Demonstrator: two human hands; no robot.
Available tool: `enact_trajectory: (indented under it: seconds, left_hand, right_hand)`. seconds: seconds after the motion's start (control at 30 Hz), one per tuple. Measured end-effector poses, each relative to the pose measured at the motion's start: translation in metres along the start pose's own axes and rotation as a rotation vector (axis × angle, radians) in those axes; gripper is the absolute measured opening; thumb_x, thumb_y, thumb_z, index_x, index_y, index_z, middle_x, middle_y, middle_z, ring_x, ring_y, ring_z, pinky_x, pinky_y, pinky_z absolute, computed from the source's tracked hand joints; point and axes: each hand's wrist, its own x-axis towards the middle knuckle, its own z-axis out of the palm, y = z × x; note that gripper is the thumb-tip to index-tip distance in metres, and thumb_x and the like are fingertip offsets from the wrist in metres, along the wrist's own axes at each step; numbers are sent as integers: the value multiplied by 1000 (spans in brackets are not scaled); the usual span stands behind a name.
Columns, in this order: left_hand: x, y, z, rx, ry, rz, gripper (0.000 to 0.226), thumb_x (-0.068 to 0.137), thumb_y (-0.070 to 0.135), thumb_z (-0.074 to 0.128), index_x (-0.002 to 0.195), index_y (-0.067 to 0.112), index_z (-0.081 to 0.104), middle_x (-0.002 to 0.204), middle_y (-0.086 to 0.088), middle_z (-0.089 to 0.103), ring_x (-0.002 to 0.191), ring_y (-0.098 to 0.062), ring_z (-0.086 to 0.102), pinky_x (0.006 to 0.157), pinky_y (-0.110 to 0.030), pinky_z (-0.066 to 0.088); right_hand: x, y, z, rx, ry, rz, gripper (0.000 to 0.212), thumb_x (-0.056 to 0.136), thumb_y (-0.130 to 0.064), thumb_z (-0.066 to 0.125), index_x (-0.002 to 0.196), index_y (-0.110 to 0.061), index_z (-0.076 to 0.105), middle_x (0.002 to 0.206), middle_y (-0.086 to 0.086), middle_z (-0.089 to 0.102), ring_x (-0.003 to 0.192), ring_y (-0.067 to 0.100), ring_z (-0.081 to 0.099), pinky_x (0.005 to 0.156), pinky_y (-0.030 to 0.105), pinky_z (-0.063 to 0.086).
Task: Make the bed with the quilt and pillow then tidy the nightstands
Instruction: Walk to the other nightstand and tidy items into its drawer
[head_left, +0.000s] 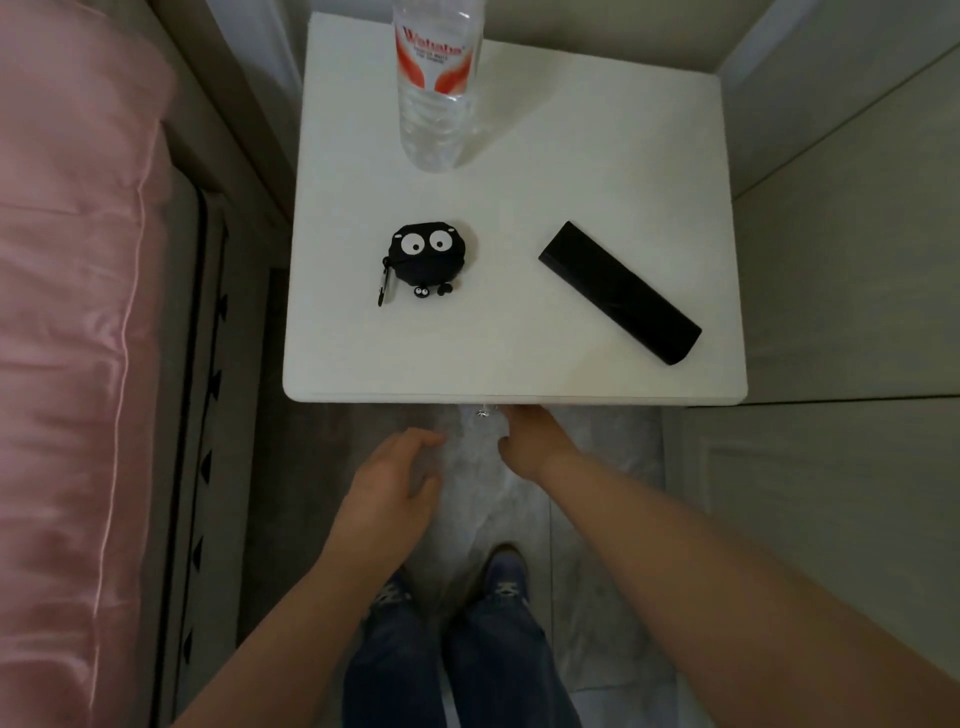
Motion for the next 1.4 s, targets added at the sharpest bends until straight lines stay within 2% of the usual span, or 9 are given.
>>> enact_trajectory:
  seconds: [0.27, 0.43, 0.57, 0.63, 0.7, 0.8, 1.0, 1.27, 1.4]
  left_hand:
    - [6, -1, 4, 199, -44, 222, 43, 87, 12, 61, 128, 24, 58, 140, 11, 46, 127, -4, 43, 105, -18, 33]
    - [6, -9, 9, 293, -46, 309, 50, 86, 20, 62, 134, 24, 52, 154, 4, 33, 148, -18, 20, 118, -42, 25]
    - [-4, -6, 16, 304, -164, 263, 61, 81, 36, 50, 141, 28, 45, 154, 7, 32, 148, -16, 16, 122, -37, 8]
    - [-9, -8, 22, 337, -236, 176, 66, 78, 40, 47, 143, 30, 40, 151, 7, 35, 147, -17, 18, 122, -38, 9]
    - [-13, -15, 26, 411, -277, 95, 70, 78, 45, 47, 145, 30, 36, 151, 6, 36, 147, -17, 19, 122, -41, 12]
    - [-17, -21, 29, 547, -318, 24, 69, 86, 45, 53, 149, 32, 26, 157, 8, 25, 148, -13, 13, 122, -43, 5]
    - [-13, -15, 33, 570, -263, -1, 64, 88, 36, 54, 147, 26, 33, 149, 3, 35, 138, -22, 29, 118, -39, 22]
    - [-19, -13, 35, 593, -371, -64, 55, 91, 35, 49, 144, 23, 40, 145, -3, 41, 132, -25, 38, 110, -38, 35]
    - [-30, -14, 38, 576, -393, -99, 51, 92, 33, 49, 142, 25, 45, 144, -1, 44, 131, -24, 41, 109, -38, 37]
  right_hand:
    - [-8, 6, 12, -5, 110, -64, 64, 86, -6, 47, 147, -22, 37, 140, 9, 46, 125, 29, 46, 105, 36, 40]
    - [-31, 19, 28, -103, -24, -41, 57, 95, -15, 46, 150, -22, 34, 146, 9, 46, 128, 27, 48, 109, 37, 40]
    - [-69, 29, 47, -131, -114, -61, 68, 92, -16, 49, 154, -29, 22, 153, 3, 36, 134, 25, 41, 108, 42, 40]
    - [-90, 30, 51, -159, -50, -109, 67, 92, -19, 52, 152, -28, 25, 151, 1, 37, 133, 23, 42, 106, 41, 42]
    - [-109, 29, 53, -203, 130, -219, 57, 90, -19, 56, 144, -27, 41, 140, -1, 49, 124, 20, 49, 100, 35, 46]
    - [-120, 27, 49, -200, 346, -344, 51, 83, -16, 61, 132, -24, 53, 124, -2, 55, 112, 17, 53, 93, 31, 48]
    - [-108, 36, 33, -198, 288, -216, 60, 87, -19, 61, 144, -18, 41, 139, 2, 45, 125, 20, 46, 108, 33, 38]
    - [-104, 27, 20, -193, 187, -145, 31, 89, -13, 55, 118, -11, 65, 116, 5, 59, 106, 24, 57, 92, 36, 48]
    - [-115, 30, 21, -276, 128, -156, 26, 90, -18, 53, 111, -15, 69, 108, 2, 62, 99, 21, 59, 95, 35, 46]
